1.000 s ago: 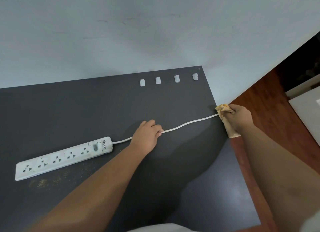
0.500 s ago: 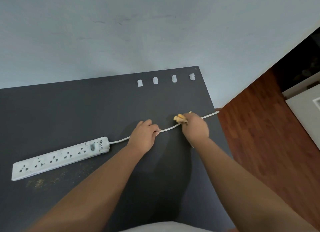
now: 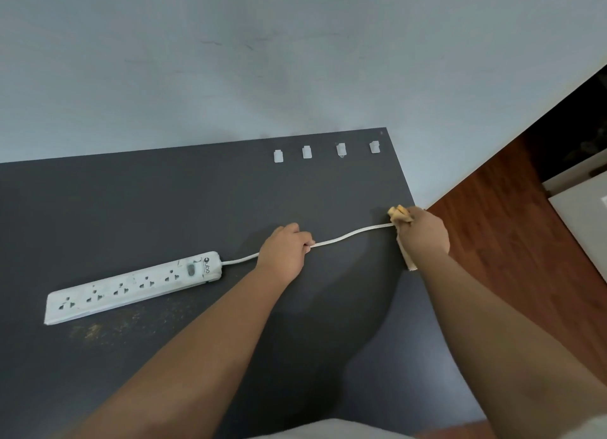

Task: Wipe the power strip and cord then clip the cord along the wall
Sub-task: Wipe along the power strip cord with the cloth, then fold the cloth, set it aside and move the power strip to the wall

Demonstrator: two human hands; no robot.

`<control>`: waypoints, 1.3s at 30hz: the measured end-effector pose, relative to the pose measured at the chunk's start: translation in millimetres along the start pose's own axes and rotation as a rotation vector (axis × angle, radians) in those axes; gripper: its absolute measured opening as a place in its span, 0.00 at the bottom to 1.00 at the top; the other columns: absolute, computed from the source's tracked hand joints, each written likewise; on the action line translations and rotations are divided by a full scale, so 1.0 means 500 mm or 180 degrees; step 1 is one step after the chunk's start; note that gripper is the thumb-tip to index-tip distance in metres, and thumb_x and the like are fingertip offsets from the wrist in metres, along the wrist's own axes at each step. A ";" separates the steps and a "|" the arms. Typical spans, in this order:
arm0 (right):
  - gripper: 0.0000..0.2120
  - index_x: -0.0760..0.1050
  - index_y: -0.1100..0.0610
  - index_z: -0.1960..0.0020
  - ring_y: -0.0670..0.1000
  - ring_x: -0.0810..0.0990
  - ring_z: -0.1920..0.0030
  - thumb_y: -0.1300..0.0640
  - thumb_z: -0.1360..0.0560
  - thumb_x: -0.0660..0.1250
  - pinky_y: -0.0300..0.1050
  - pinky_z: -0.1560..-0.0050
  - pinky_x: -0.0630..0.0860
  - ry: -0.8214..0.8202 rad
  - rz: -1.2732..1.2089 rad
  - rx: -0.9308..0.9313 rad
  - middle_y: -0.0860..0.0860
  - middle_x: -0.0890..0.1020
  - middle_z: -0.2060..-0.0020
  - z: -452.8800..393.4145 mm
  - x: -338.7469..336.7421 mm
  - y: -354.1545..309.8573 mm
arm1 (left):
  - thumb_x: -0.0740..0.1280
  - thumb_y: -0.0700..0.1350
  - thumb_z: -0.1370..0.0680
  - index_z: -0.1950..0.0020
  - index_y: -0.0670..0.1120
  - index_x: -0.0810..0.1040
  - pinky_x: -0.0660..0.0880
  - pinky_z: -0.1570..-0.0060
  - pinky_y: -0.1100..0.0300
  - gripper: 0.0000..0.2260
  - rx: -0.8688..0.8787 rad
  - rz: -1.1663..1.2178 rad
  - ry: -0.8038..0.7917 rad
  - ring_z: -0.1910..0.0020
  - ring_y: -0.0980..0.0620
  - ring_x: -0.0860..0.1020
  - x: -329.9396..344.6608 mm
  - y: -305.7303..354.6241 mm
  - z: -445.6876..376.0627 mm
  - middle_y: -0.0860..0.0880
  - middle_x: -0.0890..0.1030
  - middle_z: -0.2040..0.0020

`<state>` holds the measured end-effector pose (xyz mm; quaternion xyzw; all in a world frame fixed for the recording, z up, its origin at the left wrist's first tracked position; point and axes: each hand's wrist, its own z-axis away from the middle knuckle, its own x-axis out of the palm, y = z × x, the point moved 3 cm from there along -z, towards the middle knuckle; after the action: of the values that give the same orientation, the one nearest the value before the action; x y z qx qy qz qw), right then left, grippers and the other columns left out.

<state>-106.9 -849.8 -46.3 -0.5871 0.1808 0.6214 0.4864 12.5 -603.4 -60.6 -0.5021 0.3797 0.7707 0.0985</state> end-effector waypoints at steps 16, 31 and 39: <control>0.10 0.75 0.55 0.62 0.51 0.76 0.63 0.51 0.26 0.67 0.44 0.65 0.69 -0.1164 -0.1039 -0.0865 0.50 0.78 0.67 0.181 0.107 -0.178 | 0.72 0.44 0.27 0.59 0.46 0.82 0.70 0.39 0.51 0.03 -0.0132 0.0524 0.0580 0.59 0.49 0.77 -0.011 -0.028 0.028 0.49 0.79 0.59; 0.22 0.77 0.58 0.39 0.59 0.80 0.41 0.44 0.20 0.55 0.60 0.37 0.74 -0.2133 -0.4106 0.0407 0.60 0.82 0.43 0.314 0.033 -0.206 | 0.68 0.49 0.23 0.43 0.50 0.79 0.77 0.49 0.62 0.10 -0.1124 0.3257 0.0309 0.51 0.56 0.81 -0.112 0.077 0.217 0.53 0.82 0.47; 0.20 0.72 0.46 0.32 0.44 0.79 0.40 0.63 0.20 0.59 0.42 0.38 0.74 -0.1892 -0.2738 -0.1536 0.45 0.80 0.41 0.373 0.007 -0.330 | 0.75 0.56 0.36 0.34 0.56 0.70 0.78 0.42 0.51 0.32 -0.1028 0.3152 0.0432 0.43 0.55 0.79 -0.181 0.007 0.281 0.56 0.78 0.41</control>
<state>-75.0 -623.7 53.7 -0.5023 -0.3656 0.5297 0.5775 -44.4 -489.2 47.1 -0.3200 0.4534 0.7394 -0.3812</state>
